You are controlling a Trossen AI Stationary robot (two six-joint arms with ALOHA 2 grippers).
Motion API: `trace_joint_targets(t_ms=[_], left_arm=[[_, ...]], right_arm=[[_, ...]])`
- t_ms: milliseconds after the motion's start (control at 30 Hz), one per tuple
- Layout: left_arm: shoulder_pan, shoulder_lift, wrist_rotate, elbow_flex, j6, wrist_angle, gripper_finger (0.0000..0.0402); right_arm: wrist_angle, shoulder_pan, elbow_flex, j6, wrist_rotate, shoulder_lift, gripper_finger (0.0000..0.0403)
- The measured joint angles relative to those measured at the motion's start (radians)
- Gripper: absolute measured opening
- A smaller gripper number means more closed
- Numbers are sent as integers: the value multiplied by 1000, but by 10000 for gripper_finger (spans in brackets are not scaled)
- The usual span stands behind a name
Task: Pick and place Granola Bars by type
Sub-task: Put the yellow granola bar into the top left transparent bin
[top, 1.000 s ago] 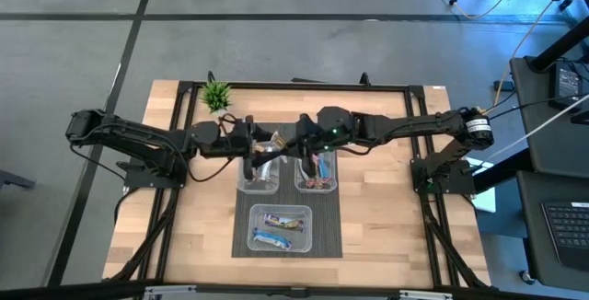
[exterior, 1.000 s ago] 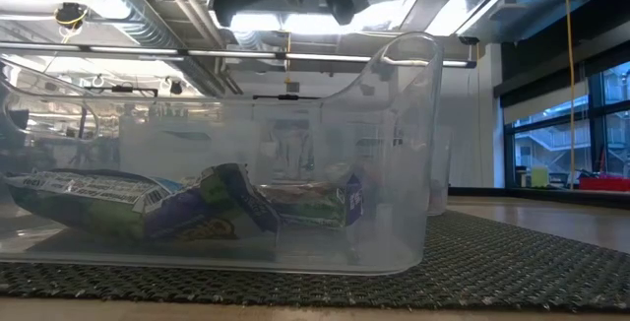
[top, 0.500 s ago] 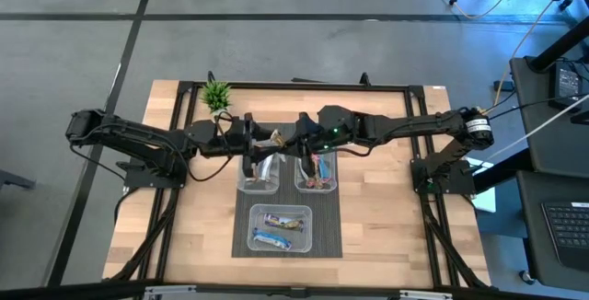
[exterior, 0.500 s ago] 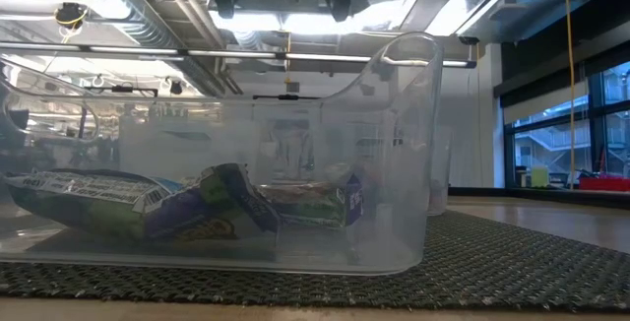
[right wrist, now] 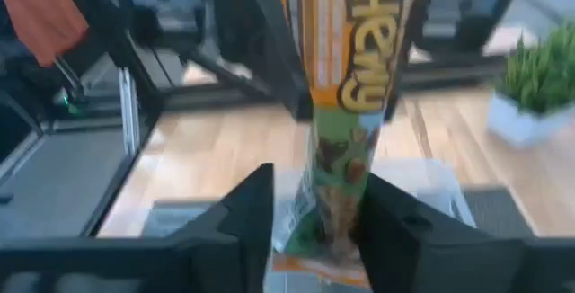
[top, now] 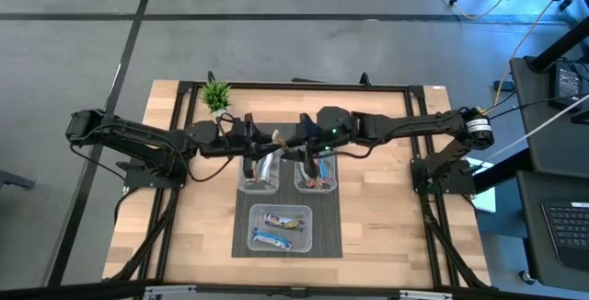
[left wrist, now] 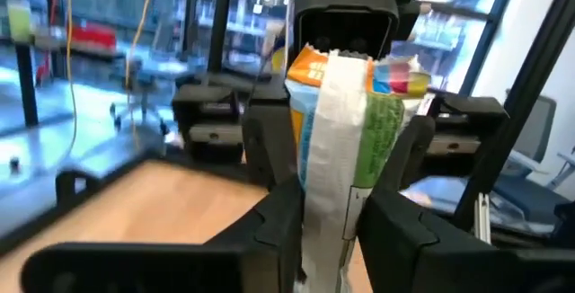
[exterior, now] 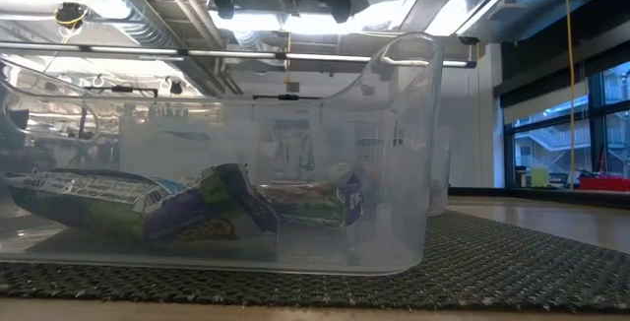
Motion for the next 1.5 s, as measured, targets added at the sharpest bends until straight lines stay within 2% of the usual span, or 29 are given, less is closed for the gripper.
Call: trace_joint_targets(t_ms=[167, 333, 433, 533, 833, 1033, 1333, 1500], left_arm=[[0, -48, -10, 0, -95, -211, 78], [0, -91, -23, 0, -281, -528, 74], [0, -86, -57, 0, -419, -687, 74], [0, -57, -84, 0, -531, -771, 75], [0, 50, -64, 0, -724, -782, 74], [3, 116, -88, 0, -731, -780, 74], [43, 118, -57, 0, -697, -772, 74], [56, 118, -52, 0, -751, -772, 74]], right_arm=[[-226, -31, 0, 3, 0, -30, 187], [-423, -71, 0, 49, 2, -36, 205], [-465, -89, -1, 79, 2, -36, 206], [-454, -100, -1, 86, 2, -36, 206], [-379, -100, -1, 87, 3, -36, 206], [-379, -100, -1, 115, 2, -36, 206], [-381, -100, -1, 141, 2, -36, 207], [-382, -100, -1, 162, 2, -36, 207]])
